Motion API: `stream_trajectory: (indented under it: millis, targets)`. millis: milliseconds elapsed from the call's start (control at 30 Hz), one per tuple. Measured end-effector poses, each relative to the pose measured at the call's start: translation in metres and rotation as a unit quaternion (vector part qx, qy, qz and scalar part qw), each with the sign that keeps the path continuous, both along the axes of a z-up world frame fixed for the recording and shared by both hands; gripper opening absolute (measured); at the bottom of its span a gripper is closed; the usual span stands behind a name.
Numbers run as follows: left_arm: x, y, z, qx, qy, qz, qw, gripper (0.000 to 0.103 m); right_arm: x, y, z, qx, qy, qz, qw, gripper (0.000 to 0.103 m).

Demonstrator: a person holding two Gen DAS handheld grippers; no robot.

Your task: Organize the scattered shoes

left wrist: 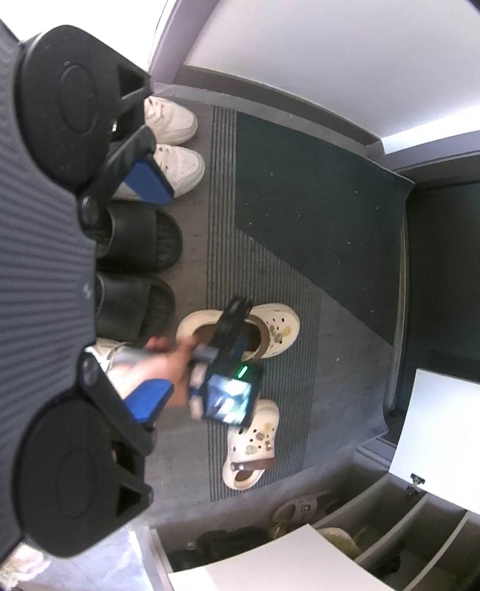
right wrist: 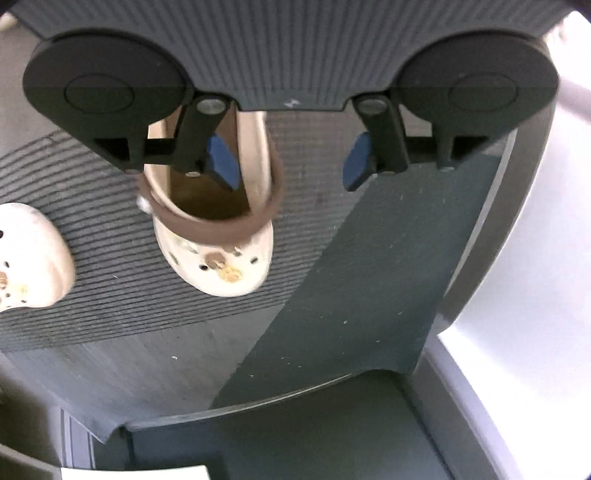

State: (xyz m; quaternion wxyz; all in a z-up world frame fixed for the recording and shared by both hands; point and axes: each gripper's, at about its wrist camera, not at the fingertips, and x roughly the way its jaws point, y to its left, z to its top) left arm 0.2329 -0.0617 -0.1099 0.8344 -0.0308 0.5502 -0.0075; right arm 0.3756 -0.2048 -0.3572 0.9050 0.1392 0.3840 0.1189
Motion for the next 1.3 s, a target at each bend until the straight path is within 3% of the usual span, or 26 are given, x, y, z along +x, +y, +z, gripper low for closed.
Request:
stream_trajectory:
  millis: [33,167,267,367,433,500,567,733,900,967,1000,1067,1133,1233,1300]
  targets:
    - [0.001,0.003,0.001,-0.006,0.001,0.005,1.0000,0.103,-0.014,-0.005,0.005,-0.037,-0.044,0.025,0.998,0.066]
    - [0.002,0.018,0.005,-0.048,0.005,0.032,0.9983,0.103,-0.031,-0.008,0.000,-0.155,-0.098,0.078,0.980,0.065]
    - [0.005,0.025,0.008,-0.060,-0.003,0.054,0.9967,0.103,-0.022,-0.009,-0.018,-0.194,-0.087,0.094,0.973,0.065]
    - [0.008,0.023,0.007,-0.050,-0.008,0.061,0.9969,0.103,-0.007,-0.012,-0.035,-0.187,-0.049,0.084,0.978,0.059]
    - [0.011,0.018,0.003,-0.042,-0.007,0.055,0.9976,0.103,0.001,-0.016,-0.046,-0.178,-0.036,0.068,0.981,0.047]
    - [0.012,0.013,0.001,-0.038,-0.009,0.044,0.9983,0.103,0.006,-0.022,-0.049,-0.170,-0.031,0.045,0.984,0.025]
    - [0.012,0.008,0.001,-0.040,-0.015,0.026,0.9988,0.103,0.010,-0.031,-0.048,-0.151,-0.021,0.025,0.988,0.016]
    - [0.013,-0.005,0.003,-0.042,-0.030,-0.020,0.9985,0.103,-0.001,-0.046,-0.044,-0.100,0.000,0.025,0.995,0.019]
    - [0.013,-0.033,0.012,-0.031,-0.063,-0.106,0.9919,0.103,-0.051,-0.092,-0.021,0.014,-0.038,-0.044,0.998,0.021]
    - [0.017,-0.056,0.017,-0.011,-0.099,-0.184,0.9778,0.103,-0.080,-0.111,-0.009,0.028,-0.060,-0.068,0.996,0.025]
    - [0.017,-0.071,0.014,0.008,-0.136,-0.233,0.9628,0.103,-0.096,-0.121,-0.004,0.035,-0.068,-0.085,0.993,0.028]
    - [0.017,-0.100,0.008,0.047,-0.210,-0.329,0.9196,0.103,-0.127,-0.142,0.005,0.047,-0.080,-0.120,0.988,0.033]
    - [0.023,-0.138,-0.025,0.098,-0.289,-0.404,0.8621,0.103,-0.154,-0.159,0.009,0.055,-0.089,-0.148,0.983,0.035]
    - [0.047,-0.176,-0.065,0.066,-0.272,-0.465,0.8401,0.103,-0.202,-0.185,0.010,0.065,-0.089,-0.196,0.974,0.035]
    - [0.073,-0.210,-0.100,0.069,-0.253,-0.499,0.8258,0.103,-0.230,-0.203,0.006,0.083,-0.082,-0.238,0.964,0.035]
